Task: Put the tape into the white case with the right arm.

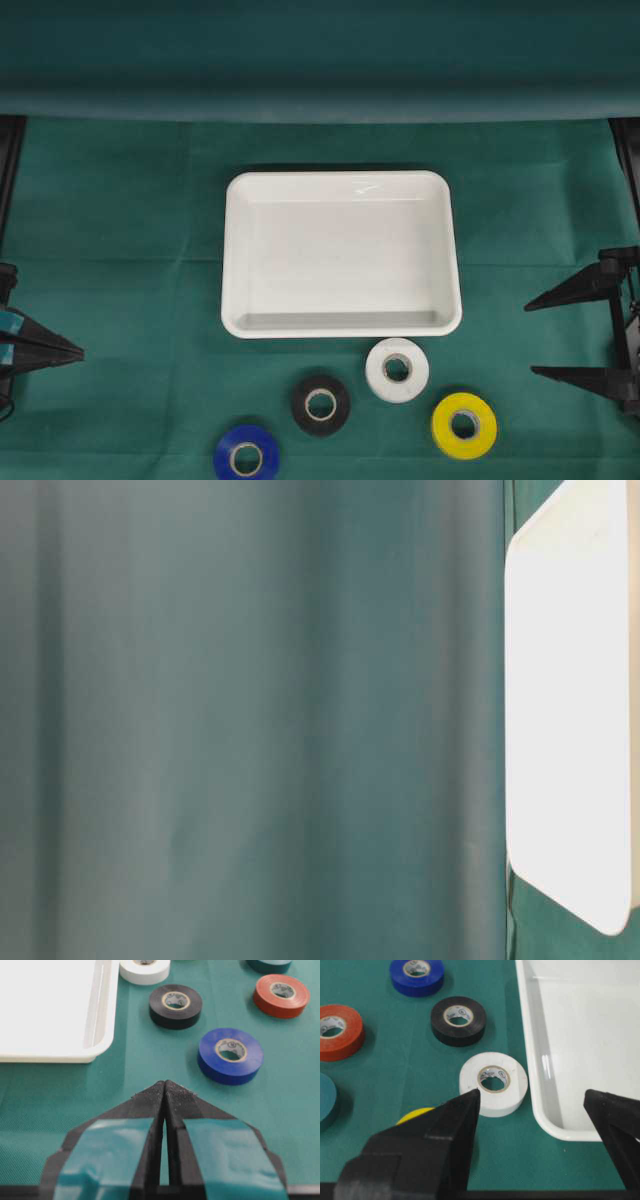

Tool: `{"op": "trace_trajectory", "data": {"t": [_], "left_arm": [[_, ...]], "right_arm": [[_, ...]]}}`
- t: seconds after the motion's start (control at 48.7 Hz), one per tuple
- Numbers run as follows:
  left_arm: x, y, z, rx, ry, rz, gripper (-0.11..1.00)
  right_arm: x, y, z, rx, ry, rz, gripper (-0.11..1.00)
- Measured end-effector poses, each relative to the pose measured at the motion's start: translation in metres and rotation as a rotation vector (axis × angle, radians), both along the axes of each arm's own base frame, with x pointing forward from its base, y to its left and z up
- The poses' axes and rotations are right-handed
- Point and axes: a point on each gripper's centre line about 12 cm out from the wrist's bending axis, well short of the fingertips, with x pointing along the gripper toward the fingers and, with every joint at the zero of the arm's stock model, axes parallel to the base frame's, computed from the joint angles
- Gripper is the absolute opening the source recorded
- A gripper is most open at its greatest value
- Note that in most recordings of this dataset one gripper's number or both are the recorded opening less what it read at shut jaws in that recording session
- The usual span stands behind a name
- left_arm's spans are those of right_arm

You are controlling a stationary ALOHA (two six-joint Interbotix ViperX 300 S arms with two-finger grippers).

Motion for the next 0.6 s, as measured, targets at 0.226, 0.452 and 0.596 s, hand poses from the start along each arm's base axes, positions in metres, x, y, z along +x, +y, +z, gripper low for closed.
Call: {"op": "trace_trajectory", "data": {"t": [0.226, 0.452, 0.596], "left_arm": [[0.0, 0.0, 0.0, -0.002, -0.001, 0.0, 0.0], [0.0, 0.0, 0.0, -0.002, -0.001, 0.0, 0.0], [0.0, 0.0, 0.0, -0.001, 0.0, 0.0, 0.0]], "right_arm": [[-0.002, 0.017, -0.007, -0.012, 0.02, 0.106, 0.79], [-0.007, 0.035, -0.015, -0.055, 0.04, 0.225, 0.79], [-0.009, 0.04, -0.018, -0.079, 0.044, 0.268, 0.79]]}}
